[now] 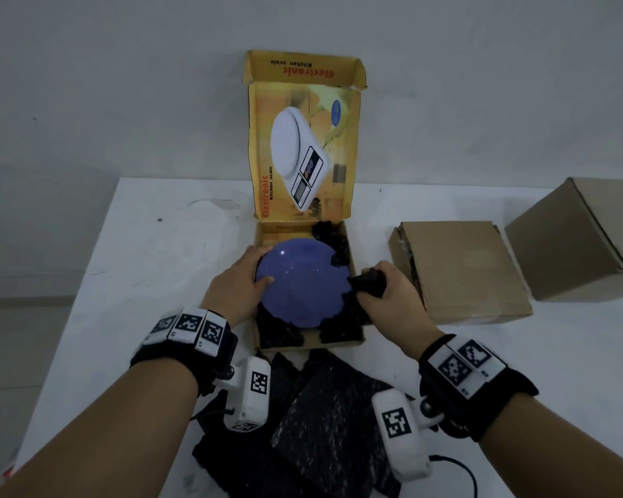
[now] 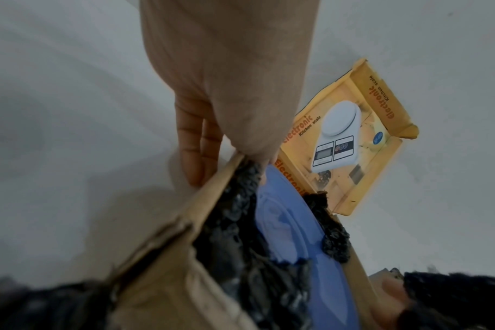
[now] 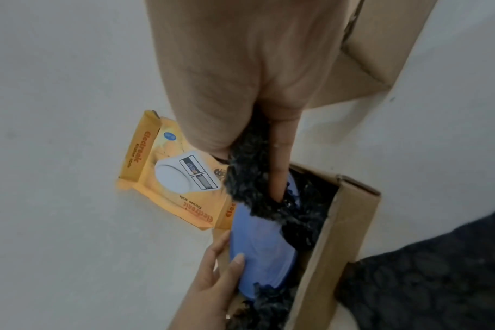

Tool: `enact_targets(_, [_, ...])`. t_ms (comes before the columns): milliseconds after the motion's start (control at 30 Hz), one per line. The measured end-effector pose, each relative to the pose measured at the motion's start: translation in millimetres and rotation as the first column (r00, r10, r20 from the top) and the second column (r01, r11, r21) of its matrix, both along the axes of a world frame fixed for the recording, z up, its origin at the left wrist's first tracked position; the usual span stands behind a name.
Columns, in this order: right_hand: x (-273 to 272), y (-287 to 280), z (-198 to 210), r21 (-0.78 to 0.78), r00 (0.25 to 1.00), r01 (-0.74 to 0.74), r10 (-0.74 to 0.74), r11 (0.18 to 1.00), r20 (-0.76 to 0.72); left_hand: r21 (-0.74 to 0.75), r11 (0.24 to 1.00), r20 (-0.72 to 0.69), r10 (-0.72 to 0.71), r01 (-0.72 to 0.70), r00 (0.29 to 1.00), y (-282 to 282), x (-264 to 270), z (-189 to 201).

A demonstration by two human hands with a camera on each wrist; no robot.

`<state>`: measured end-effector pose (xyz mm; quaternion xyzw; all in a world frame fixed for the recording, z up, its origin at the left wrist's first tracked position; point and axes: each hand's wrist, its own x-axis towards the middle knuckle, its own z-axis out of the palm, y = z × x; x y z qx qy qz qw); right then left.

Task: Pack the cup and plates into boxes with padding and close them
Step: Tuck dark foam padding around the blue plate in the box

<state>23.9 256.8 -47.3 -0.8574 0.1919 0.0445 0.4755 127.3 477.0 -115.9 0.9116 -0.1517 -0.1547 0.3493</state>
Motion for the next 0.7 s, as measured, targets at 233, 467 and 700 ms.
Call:
enact_targets(233, [17, 12, 3, 0.106, 0.994, 0.065, -0.074, 0.992, 0.086, -0.014, 1.000, -0.040, 0.022, -0.023, 0.999, -2, -1, -4])
enact_targets(467, [69, 28, 5, -0.146, 0.988, -0.133, 0.143, 0.980, 0.059, -0.023, 0.986, -0.082, 0.165, -0.167, 0.983, -4, -10, -7])
enact_targets(700, [118, 50, -13, -0.686, 0.851, -0.237, 0.488, 0.688, 0.196, 0.060, 0.988, -0.099, 0.146, -0.140, 0.984, -5, -10, -10])
